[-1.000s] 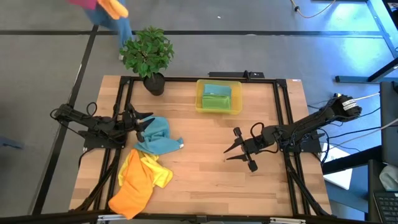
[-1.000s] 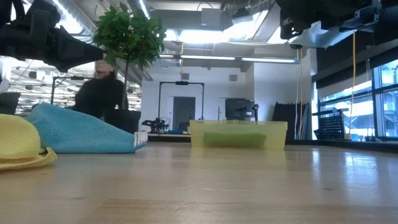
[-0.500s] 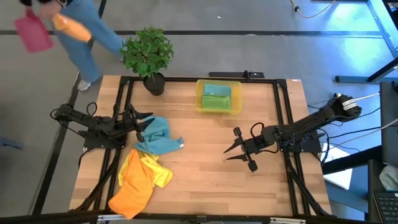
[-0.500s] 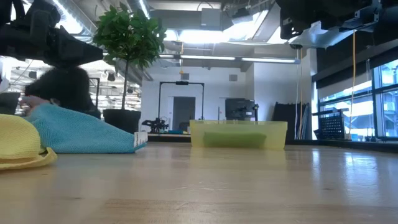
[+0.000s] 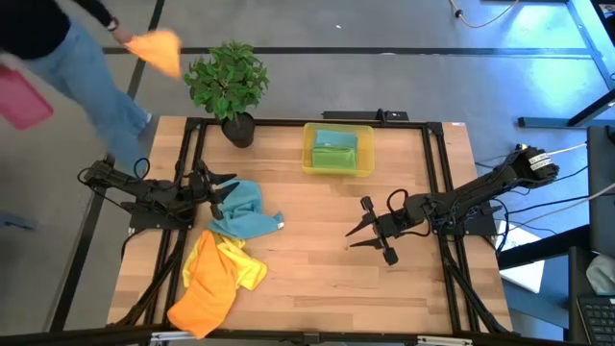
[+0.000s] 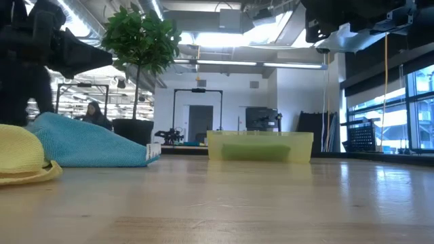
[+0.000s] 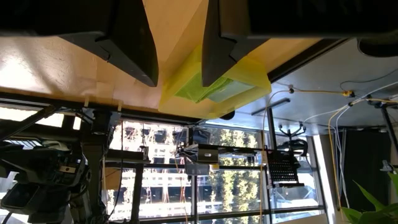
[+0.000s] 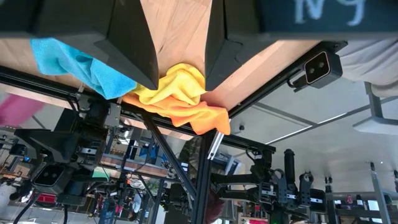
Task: Fold microfiber towels
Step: Fold the blue microfiber towel
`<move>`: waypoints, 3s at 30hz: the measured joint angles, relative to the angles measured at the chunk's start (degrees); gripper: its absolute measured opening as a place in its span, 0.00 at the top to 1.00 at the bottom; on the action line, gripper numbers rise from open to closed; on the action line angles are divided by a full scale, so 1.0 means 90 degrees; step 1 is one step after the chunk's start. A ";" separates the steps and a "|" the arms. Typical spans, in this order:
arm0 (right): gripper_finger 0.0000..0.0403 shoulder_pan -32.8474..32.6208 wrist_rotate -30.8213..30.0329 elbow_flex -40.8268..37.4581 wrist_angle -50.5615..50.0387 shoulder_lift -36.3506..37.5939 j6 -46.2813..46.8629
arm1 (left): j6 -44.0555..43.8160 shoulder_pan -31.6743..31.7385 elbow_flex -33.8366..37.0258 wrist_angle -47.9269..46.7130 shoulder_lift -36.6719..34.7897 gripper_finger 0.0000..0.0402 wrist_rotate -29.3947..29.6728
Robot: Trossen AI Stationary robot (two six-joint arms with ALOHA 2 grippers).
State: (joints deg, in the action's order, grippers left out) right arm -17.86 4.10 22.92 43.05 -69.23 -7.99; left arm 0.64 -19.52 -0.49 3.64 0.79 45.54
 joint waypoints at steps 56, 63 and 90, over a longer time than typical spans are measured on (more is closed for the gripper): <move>0.67 0.0000 -0.0002 0.0000 0.0000 0.0000 0.0029 | -0.0001 0.0001 0.0000 0.0000 0.0000 0.72 0.0000; 0.67 0.0001 0.0043 0.0000 0.0186 0.0000 0.0017 | 0.0190 0.0002 0.0000 0.0001 -0.0001 0.72 0.0025; 0.67 0.0000 0.0058 0.0000 0.0190 0.0000 0.0027 | 0.2793 0.0096 -0.0002 0.1609 -0.0010 0.72 -0.3575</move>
State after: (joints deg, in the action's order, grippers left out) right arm -17.87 4.62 22.92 44.76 -69.23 -7.74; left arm 25.78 -18.66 -0.51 18.12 0.70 13.37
